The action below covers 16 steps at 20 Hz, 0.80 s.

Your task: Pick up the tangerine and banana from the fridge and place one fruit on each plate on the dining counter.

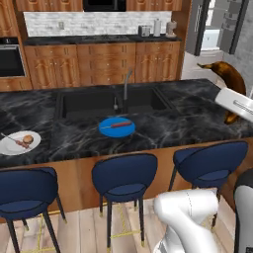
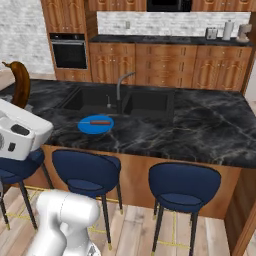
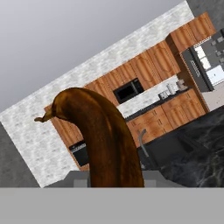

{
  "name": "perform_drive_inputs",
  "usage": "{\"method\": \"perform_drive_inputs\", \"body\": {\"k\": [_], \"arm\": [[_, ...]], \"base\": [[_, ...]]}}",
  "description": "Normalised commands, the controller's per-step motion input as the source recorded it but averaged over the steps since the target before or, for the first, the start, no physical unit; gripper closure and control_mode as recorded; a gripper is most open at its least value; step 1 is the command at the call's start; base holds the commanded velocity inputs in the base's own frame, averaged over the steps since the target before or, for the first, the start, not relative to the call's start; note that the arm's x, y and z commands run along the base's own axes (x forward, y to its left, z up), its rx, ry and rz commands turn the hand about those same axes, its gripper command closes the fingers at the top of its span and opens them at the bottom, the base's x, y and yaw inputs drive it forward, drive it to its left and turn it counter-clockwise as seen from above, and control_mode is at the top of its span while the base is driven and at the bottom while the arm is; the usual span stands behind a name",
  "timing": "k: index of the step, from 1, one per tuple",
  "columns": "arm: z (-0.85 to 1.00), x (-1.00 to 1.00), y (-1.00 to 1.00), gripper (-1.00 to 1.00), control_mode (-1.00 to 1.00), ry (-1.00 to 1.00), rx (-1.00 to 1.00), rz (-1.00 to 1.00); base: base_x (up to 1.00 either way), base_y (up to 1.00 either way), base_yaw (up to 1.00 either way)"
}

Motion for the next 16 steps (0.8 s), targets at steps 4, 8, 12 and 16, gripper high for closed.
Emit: {"method": "perform_drive_inputs", "body": {"k": [4, 8, 12, 16], "arm": [[0.00, 0.00, 0.00, 1.00, 1.00, 0.00, 0.00, 0.00], [0.00, 0.00, 0.00, 1.00, 1.00, 0.00, 0.00, 0.00], [0.00, 0.00, 0.00, 1.00, 1.00, 0.00, 0.00, 0.00], [-0.26, 0.75, 0.43, 1.00, -1.00, 0.40, -0.01, 0.00]], "base": [[1.00, 0.20, -0.17], [0.98, -0.01, -0.10], [1.00, 0.11, -0.05], [0.25, 0.09, 0.00]]}}
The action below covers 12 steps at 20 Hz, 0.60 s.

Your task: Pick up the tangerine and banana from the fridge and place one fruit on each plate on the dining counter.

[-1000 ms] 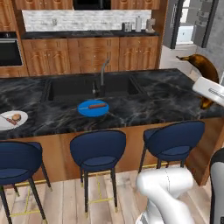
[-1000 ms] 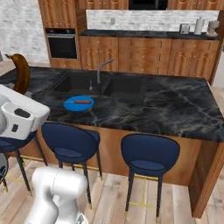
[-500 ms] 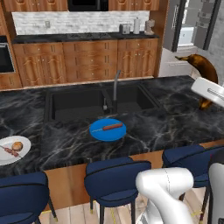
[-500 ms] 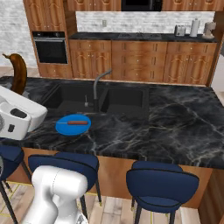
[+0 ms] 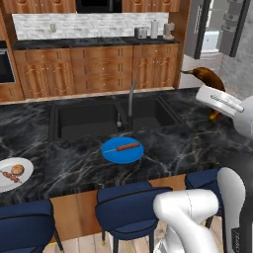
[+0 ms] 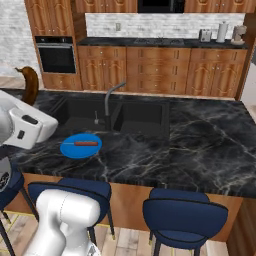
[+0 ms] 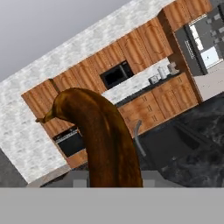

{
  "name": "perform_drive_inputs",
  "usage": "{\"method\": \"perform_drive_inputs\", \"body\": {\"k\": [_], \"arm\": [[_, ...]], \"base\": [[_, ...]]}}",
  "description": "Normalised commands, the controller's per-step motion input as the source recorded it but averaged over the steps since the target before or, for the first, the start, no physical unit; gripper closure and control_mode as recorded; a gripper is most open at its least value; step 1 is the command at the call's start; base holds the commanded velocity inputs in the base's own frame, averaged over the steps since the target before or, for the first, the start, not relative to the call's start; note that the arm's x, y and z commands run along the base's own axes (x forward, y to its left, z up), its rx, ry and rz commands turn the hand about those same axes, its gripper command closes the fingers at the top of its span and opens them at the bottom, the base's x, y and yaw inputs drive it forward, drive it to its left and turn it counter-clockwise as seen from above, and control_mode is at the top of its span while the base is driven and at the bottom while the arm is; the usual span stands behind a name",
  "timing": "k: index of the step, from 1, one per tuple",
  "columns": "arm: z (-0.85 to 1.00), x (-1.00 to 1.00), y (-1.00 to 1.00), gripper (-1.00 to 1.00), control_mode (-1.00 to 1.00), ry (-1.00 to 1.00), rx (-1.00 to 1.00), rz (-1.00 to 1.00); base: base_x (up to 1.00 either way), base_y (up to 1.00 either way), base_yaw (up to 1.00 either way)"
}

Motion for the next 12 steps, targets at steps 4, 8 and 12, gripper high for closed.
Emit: {"method": "perform_drive_inputs", "body": {"k": [4, 8, 12], "arm": [[-0.61, 1.00, 0.63, 1.00, -1.00, 0.70, -0.06, 0.00], [-0.64, 0.96, 0.58, 1.00, -1.00, 0.68, -0.11, 0.00], [-0.63, 0.75, 0.29, 1.00, -1.00, 0.52, -0.12, 0.00]], "base": [[0.00, 0.00, 0.00], [0.00, 0.00, 0.00], [0.00, 0.00, 0.00]]}}
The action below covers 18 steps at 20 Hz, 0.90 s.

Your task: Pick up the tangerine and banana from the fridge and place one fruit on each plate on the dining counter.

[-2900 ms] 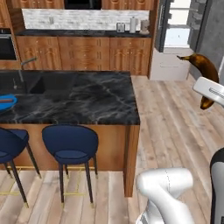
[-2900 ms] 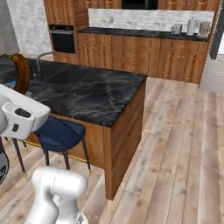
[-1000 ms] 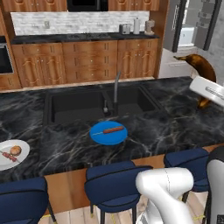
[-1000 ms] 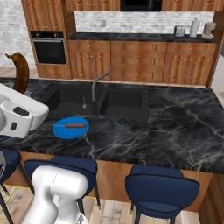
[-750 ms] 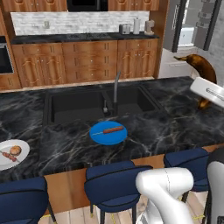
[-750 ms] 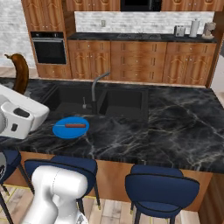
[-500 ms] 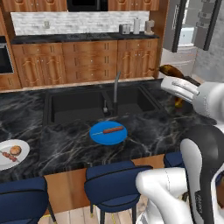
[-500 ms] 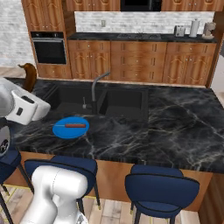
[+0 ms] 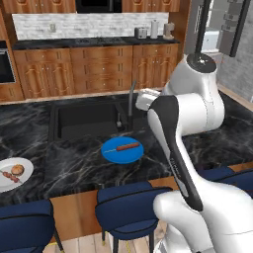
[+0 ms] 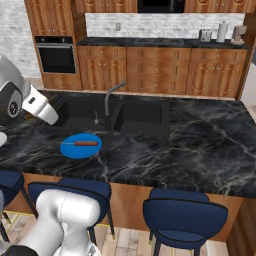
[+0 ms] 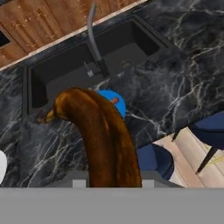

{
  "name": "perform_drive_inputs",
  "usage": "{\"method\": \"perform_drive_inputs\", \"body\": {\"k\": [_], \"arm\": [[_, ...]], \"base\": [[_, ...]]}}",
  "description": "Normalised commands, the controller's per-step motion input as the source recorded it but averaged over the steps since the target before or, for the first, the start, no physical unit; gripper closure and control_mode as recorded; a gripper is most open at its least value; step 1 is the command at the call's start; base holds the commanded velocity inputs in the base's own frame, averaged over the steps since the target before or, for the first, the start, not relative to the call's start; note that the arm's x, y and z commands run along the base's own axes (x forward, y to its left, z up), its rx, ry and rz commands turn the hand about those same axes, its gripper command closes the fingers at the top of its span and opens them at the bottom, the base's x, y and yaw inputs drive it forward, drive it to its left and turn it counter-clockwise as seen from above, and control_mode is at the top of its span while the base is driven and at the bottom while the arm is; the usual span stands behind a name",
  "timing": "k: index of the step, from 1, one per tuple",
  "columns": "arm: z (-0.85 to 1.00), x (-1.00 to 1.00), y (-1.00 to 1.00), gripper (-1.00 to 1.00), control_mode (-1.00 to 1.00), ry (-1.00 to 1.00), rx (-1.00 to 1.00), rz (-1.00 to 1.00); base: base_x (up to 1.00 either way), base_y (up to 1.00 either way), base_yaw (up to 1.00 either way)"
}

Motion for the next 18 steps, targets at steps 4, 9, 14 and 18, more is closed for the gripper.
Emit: {"method": "perform_drive_inputs", "body": {"k": [4, 9, 14, 18], "arm": [[-0.61, 0.64, 0.04, 1.00, -1.00, 0.33, -0.11, 0.00], [-0.62, 0.56, 0.00, 1.00, -1.00, 0.02, -0.15, 0.00], [-0.82, 0.55, 0.02, 1.00, -1.00, 0.00, -0.02, 0.00], [-0.74, 0.47, 0.04, 1.00, -1.00, 0.00, 0.00, 0.00]], "base": [[0.00, 0.00, 0.00], [0.00, 0.00, 0.00], [0.00, 0.00, 0.00], [0.00, 0.00, 0.00]]}}
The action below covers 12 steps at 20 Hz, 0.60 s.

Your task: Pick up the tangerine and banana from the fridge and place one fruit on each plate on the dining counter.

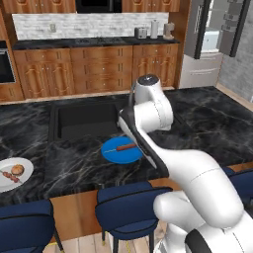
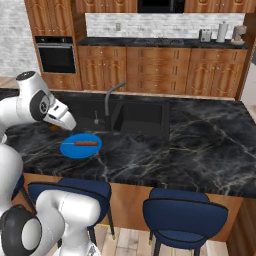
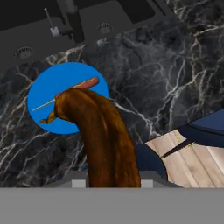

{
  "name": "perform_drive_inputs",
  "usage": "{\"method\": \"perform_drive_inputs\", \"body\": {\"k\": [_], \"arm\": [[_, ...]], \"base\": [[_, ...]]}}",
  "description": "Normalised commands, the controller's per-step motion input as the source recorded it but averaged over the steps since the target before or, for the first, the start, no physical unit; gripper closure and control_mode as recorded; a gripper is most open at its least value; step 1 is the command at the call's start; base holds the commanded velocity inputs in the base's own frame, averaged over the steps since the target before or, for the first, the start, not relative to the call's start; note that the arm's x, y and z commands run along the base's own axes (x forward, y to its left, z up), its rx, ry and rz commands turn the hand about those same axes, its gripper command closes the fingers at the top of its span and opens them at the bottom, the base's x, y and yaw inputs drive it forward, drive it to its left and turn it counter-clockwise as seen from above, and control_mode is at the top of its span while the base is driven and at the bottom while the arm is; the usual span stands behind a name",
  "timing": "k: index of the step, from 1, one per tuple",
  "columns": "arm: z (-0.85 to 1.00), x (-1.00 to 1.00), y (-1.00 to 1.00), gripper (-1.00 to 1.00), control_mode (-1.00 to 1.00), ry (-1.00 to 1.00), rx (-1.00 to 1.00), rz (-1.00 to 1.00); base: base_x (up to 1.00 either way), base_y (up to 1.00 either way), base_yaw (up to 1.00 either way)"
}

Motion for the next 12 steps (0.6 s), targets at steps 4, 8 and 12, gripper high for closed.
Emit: {"method": "perform_drive_inputs", "body": {"k": [4, 8, 12], "arm": [[-0.68, 0.39, 0.13, 1.00, -1.00, 0.00, 0.00, 0.00], [-0.53, 0.17, 0.04, 1.00, -1.00, 0.00, -0.04, 0.00], [-0.46, 0.20, 0.01, 1.00, -1.00, 0.01, -0.07, 0.00]], "base": [[0.00, 0.00, 0.00], [0.00, 0.00, 0.00], [0.00, 0.00, 0.00]]}}
